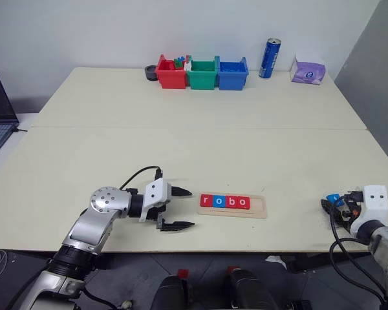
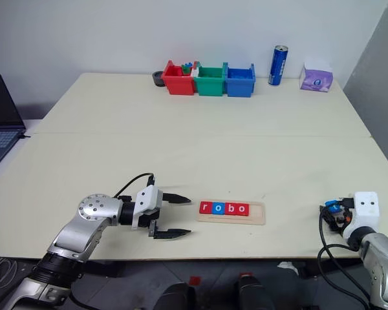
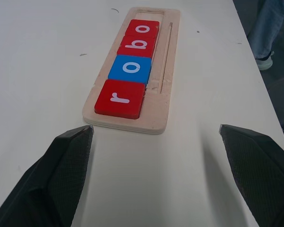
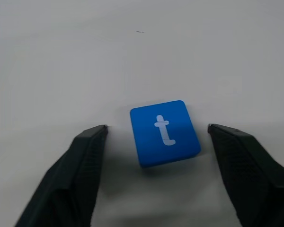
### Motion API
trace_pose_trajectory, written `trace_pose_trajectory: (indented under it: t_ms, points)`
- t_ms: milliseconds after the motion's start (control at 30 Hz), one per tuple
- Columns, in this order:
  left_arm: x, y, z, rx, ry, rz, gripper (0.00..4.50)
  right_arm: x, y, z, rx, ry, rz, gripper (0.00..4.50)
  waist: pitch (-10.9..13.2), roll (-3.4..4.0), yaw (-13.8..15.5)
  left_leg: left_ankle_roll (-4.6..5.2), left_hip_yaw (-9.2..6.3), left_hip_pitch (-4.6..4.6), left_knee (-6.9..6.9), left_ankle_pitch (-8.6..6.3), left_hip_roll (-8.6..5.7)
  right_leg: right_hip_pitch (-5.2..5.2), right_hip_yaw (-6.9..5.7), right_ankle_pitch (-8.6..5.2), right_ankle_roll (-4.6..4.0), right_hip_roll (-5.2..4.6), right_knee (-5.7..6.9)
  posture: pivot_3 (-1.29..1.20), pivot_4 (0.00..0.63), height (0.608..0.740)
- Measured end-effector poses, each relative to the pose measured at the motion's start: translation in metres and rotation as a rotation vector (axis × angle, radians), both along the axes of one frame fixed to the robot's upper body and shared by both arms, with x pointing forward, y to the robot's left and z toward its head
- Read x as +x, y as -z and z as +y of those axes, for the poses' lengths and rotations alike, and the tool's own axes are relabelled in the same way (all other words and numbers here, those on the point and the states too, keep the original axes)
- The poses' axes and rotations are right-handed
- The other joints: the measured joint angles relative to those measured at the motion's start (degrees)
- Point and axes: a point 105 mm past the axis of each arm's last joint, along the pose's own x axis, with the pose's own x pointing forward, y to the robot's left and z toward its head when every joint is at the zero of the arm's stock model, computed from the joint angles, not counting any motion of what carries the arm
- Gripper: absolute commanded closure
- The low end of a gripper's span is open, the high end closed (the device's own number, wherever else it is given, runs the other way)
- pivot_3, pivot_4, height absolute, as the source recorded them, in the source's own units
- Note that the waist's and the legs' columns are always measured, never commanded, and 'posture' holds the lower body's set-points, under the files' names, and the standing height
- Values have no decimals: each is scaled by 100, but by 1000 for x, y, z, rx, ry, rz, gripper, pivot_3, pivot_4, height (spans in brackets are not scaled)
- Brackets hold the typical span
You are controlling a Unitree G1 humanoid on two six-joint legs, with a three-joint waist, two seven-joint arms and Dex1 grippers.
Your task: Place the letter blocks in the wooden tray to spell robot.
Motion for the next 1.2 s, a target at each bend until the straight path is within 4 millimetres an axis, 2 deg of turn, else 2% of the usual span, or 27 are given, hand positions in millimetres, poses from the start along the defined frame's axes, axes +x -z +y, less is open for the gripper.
trace_pose_trajectory:
  t_ms: [133,267,533,633,833,1033,1067,1200]
  points:
    - [0,1,0,0,-2,1,0,0,0,0,-1,3,11,3037,-2,-2,8,0,0,-1,1,0,-1,1,0,0,0,-1,-1,0,150,740]
    - [0,1,0,-1,-4,1,0,-2,0,6,-18,12,18,3040,-3,-3,9,0,-2,-2,0,0,1,1,0,-1,1,-1,-1,0,150,740]
    - [-2,-2,-3,-3,-7,-5,0,-9,1,88,63,-10,-12,3040,-5,2,-25,-1,-15,-2,-5,0,12,-3,1,-3,-8,1,2,0,150,740]
    - [-3,-3,-4,-3,-4,-5,0,-8,1,103,64,4,-17,3040,-5,1,-24,-1,-14,-3,-5,0,11,-3,0,-3,-7,1,0,0,150,740]
    - [-3,-2,-4,-1,-10,5,0,-7,2,118,49,-2,-17,3040,-6,0,-23,-1,-14,-3,-5,0,7,-4,-1,-4,-6,0,-6,0,150,740]
    - [-5,1,-3,-1,-13,15,0,-6,3,122,78,40,-27,3040,-10,-7,-25,-1,-14,-2,-5,0,12,-4,-1,-3,-6,0,-4,0,150,740]
    - [-5,2,-3,-1,-13,16,0,-6,2,122,86,48,-32,2309,-10,-7,-25,-1,-14,-2,-5,0,12,-4,-2,-3,-6,0,-4,0,150,740]
    - [-6,2,-3,-2,-13,15,0,-2,-2,124,106,45,-52,1038,-9,-6,-25,-1,-15,-3,-5,0,9,-6,-1,-3,-6,0,-4,0,150,740]
